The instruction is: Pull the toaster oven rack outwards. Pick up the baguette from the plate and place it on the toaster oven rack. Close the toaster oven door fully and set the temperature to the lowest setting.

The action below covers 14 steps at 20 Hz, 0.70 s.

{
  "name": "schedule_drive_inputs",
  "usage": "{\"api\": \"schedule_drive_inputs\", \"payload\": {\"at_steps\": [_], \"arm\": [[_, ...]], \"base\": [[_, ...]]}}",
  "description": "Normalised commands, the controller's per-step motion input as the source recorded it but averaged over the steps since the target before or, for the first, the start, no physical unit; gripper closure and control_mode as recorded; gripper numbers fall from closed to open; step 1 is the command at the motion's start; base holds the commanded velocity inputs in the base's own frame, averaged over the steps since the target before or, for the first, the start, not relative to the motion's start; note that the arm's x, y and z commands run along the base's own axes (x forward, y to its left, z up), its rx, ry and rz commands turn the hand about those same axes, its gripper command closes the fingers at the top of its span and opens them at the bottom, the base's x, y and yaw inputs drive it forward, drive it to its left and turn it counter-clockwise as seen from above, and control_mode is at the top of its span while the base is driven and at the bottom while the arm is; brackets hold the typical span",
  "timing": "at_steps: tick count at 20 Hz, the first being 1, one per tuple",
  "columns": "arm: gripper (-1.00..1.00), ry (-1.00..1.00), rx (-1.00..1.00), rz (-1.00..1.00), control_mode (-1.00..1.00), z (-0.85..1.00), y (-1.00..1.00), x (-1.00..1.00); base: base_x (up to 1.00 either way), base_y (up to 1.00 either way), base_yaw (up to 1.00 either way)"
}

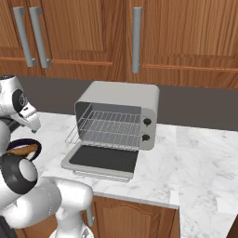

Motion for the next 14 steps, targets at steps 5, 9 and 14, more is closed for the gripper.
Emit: {"api": "schedule_drive_inputs", "payload": {"at_steps": [5,9,14], "arm": [[-1.0,0.08,0.02,0.0,-1.0,-0.44,0.41,0.0],[-1.0,0.0,0.04,0.0,-1.0,-0.31,0.33,-0.01],[-1.0,-0.06,0.01,0.0,-1.0,-0.12,0.19,0.0]], "base": [[0.0,0.0,0.0],[0.0,0.0,0.0],[0.0,0.0,0.0]]}}
